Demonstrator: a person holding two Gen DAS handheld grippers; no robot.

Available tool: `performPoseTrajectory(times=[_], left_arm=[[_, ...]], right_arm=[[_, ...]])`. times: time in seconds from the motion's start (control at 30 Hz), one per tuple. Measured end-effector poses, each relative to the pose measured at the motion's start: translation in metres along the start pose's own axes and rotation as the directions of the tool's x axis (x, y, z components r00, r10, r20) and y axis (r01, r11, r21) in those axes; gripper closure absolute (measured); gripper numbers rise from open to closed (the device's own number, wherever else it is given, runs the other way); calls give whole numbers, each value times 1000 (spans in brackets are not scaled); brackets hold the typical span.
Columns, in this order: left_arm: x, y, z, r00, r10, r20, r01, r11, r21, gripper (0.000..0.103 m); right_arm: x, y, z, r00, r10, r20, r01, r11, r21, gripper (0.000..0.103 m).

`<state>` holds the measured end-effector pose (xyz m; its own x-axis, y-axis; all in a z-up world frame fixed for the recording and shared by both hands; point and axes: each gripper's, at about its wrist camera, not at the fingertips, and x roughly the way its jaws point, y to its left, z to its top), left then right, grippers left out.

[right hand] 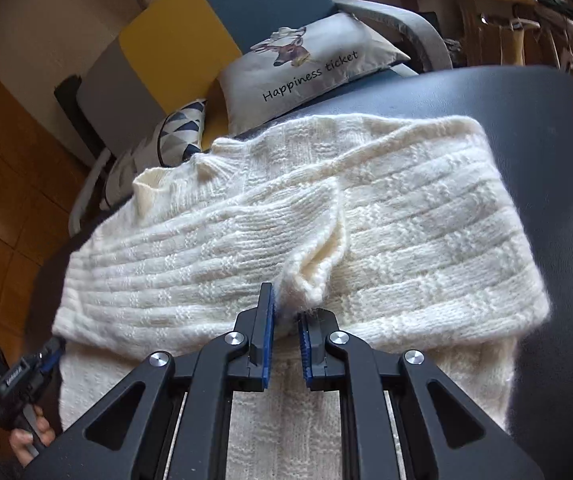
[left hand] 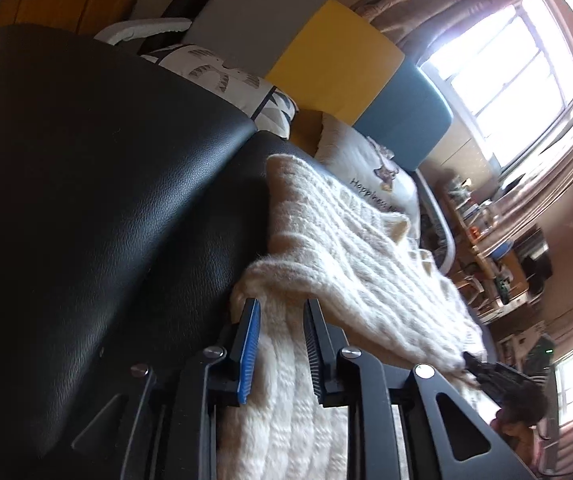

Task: Fold clothes
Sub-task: 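Hold the cuff pressed on the body with the right tool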

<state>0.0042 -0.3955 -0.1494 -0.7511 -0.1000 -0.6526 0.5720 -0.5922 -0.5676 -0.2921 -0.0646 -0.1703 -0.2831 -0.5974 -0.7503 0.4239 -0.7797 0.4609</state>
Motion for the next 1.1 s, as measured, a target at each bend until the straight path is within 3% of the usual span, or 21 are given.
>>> performPoseTrajectory(times=[0.3,0.5,0.73,0.93,1.1], left_arm=[[-3,-12,6,994,-112,-13,111,990,-91,76],[21,-12,19,994,-100,-32,94,982,-164,74],[51,14,20,983,-167,-80,122,909,-398,74],[49,18,20,990,-135,-31,111,906,-409,79],[35,5,26,999,-29,37,38,962,-271,92]], right_arm=[[-2,5,-2,1000,-8,-12,8,1000,-14,91],[-3,7,0,1000,-24,-7,24,999,-42,91],[-3,21,0,997,-81,15,82,988,-131,91],[-2,24,-1,994,-108,15,109,980,-168,91],[-11,32,3,995,-90,49,98,977,-189,92]])
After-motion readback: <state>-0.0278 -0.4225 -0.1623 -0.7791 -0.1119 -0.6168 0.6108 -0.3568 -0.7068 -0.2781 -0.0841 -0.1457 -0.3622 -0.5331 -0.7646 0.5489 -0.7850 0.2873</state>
